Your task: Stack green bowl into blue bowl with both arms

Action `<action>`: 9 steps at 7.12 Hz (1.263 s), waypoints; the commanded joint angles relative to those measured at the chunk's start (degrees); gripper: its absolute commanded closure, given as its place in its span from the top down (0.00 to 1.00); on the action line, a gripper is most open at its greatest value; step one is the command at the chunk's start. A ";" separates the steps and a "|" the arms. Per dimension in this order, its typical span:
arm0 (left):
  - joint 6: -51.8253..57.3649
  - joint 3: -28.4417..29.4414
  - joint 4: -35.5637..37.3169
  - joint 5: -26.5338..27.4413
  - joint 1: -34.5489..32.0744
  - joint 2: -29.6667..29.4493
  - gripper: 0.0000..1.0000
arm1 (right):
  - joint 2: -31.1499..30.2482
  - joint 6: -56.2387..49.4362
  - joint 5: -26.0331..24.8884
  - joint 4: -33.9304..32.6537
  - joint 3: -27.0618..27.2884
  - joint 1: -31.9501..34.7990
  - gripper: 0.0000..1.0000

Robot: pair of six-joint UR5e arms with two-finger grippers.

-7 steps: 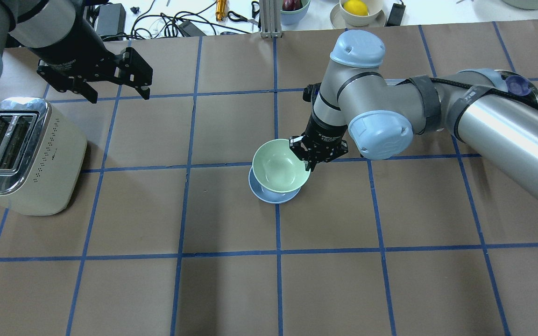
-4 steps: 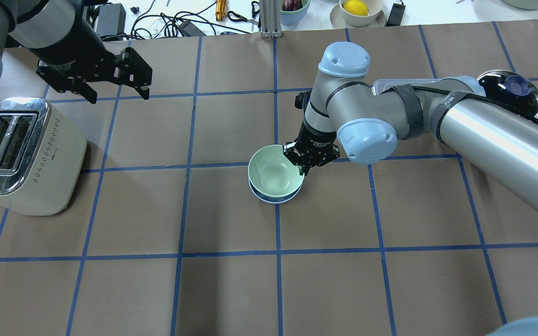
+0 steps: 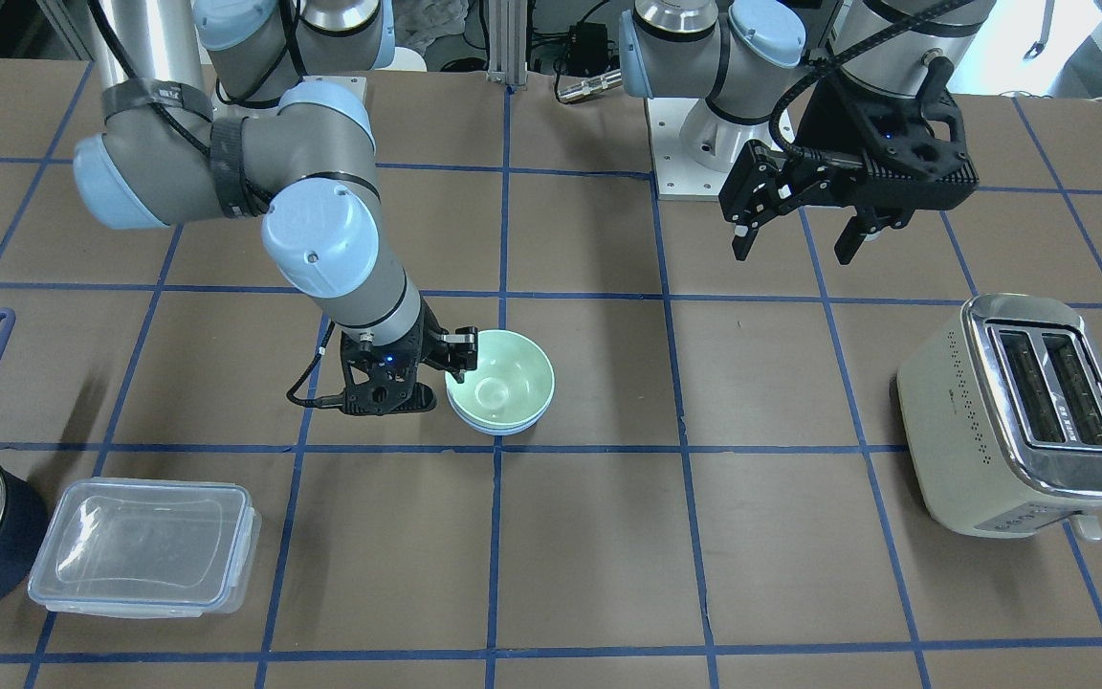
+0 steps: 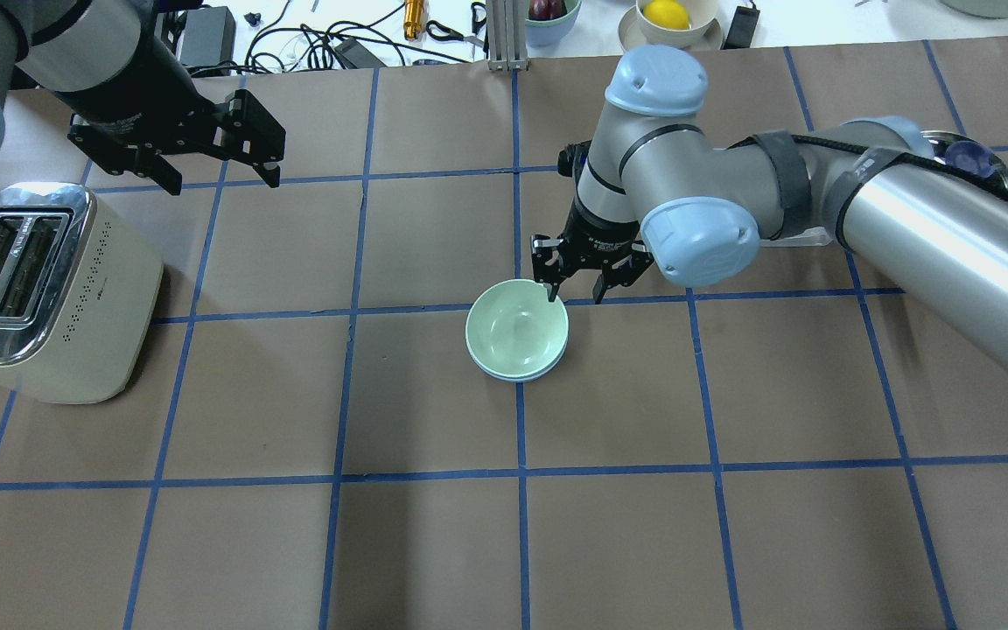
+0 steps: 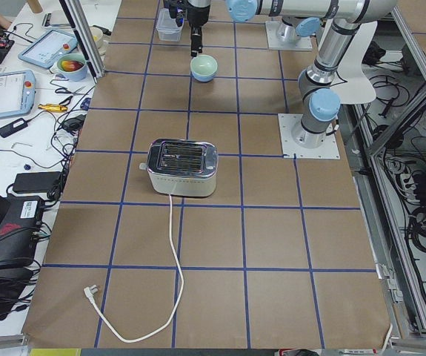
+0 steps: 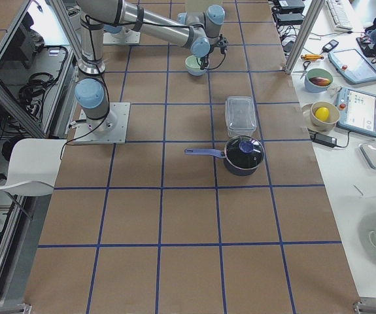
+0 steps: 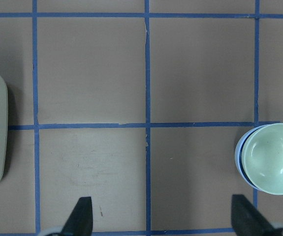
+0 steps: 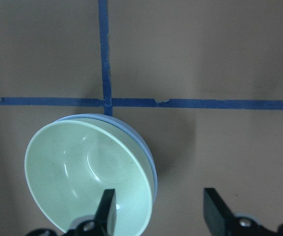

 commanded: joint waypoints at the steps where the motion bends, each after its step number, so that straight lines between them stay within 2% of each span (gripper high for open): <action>1: -0.03 -0.07 0.00 0.00 0.00 0.00 1.00 | -3.89 -0.23 -3.23 16.23 -9.53 -4.98 1.00; 3: -0.03 -0.07 -0.09 0.00 0.00 0.00 1.00 | -4.78 -0.58 -9.64 29.89 -20.69 -7.46 1.00; 4: -0.03 -0.07 0.00 0.00 0.00 0.00 1.00 | -5.05 -2.84 -12.02 32.82 -24.48 -7.73 1.00; 5: -0.03 -0.07 -0.09 0.09 0.00 0.00 1.00 | -6.35 -7.65 -12.04 32.85 -25.48 -7.73 1.00; 7: -0.03 -0.07 -0.09 0.00 0.00 0.00 1.00 | -8.38 -9.10 -11.96 31.98 -25.31 -7.65 1.00; 9: -0.03 -0.07 -0.09 0.09 0.00 0.00 1.00 | -8.74 -8.58 -11.34 26.12 -25.05 -7.12 1.00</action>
